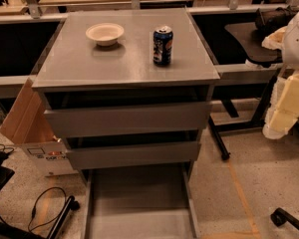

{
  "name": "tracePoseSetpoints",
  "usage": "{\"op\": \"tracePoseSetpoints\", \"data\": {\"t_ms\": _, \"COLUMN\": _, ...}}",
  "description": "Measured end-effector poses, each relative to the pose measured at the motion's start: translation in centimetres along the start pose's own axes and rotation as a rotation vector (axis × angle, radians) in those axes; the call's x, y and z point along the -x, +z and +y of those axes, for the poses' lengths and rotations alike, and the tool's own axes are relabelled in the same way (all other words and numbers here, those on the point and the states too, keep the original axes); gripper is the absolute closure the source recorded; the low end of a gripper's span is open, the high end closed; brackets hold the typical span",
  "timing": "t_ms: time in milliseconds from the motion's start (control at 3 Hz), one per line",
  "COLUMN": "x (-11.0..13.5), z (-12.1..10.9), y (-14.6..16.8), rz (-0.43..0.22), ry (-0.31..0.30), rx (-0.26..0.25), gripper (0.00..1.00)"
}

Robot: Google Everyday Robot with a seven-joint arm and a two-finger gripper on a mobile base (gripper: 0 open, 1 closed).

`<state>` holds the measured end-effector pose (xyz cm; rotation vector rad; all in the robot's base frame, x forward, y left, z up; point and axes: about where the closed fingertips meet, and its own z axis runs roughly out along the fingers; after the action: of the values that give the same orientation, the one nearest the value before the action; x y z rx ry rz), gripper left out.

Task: Place pepsi can into bottom drawer

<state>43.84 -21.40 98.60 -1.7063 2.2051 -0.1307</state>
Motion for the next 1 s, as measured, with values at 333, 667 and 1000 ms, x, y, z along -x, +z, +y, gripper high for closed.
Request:
{"op": "tracePoseSetpoints", "data": {"t_ms": 333, "x": 0.1, "z": -0.1, "y": 0.0, "rz": -0.004, "ry": 0.001, "rx": -0.003, "gripper": 0.00}}
{"op": "tracePoseSetpoints", "data": {"t_ms": 667, "x": 1.4, "z": -2.5, "y": 1.1, "rz": -0.086, "ry": 0.009, "rx": -0.012, "gripper": 0.00}}
{"op": "tracePoseSetpoints", "data": {"t_ms": 1000, "x": 4.2, "z": -7.8, "y": 3.5, "rz": -0.270, "ry": 0.030, "rx": -0.031, "gripper": 0.00}}
